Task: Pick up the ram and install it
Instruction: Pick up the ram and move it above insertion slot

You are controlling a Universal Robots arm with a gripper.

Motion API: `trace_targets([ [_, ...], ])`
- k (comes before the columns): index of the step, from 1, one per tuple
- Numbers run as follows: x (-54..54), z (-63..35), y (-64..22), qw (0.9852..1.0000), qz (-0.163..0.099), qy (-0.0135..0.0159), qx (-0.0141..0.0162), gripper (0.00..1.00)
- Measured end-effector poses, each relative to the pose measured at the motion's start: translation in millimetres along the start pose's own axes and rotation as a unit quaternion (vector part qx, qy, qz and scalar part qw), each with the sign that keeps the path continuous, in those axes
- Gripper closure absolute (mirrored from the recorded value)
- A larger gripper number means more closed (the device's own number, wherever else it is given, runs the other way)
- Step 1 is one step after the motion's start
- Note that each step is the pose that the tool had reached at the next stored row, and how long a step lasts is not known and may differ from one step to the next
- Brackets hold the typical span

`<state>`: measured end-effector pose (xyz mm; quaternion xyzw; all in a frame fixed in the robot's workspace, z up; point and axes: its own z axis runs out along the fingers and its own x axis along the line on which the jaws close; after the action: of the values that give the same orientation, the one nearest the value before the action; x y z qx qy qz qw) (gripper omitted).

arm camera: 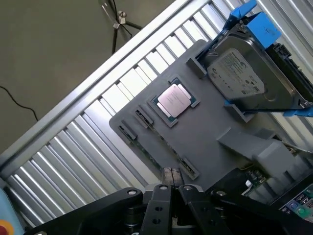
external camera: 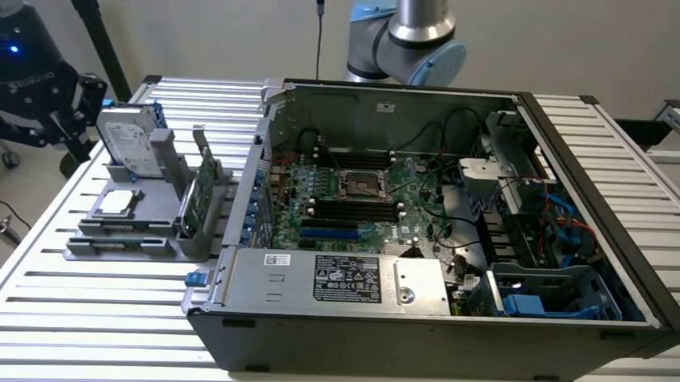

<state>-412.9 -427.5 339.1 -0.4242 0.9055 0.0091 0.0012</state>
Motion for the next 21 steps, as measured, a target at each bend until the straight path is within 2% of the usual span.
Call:
trace_targets([
  [3, 0.0, 0.8, 0.0, 0.9996, -0.027, 0.0004, -0.0003, 0.89],
  [6, 0.0, 1.8, 0.0, 0.9985, -0.054, 0.0008, -0.0005, 0.89],
  [11, 0.0, 4.2, -0.1, 0.995, -0.1, 0.0015, -0.001, 0.89],
  [16, 0.1, 7.2, -0.1, 0.9894, -0.145, 0.0022, -0.0014, 0.89],
  [21, 0.1, 10.4, -0.2, 0.9819, -0.189, 0.0028, -0.0019, 0.89],
])
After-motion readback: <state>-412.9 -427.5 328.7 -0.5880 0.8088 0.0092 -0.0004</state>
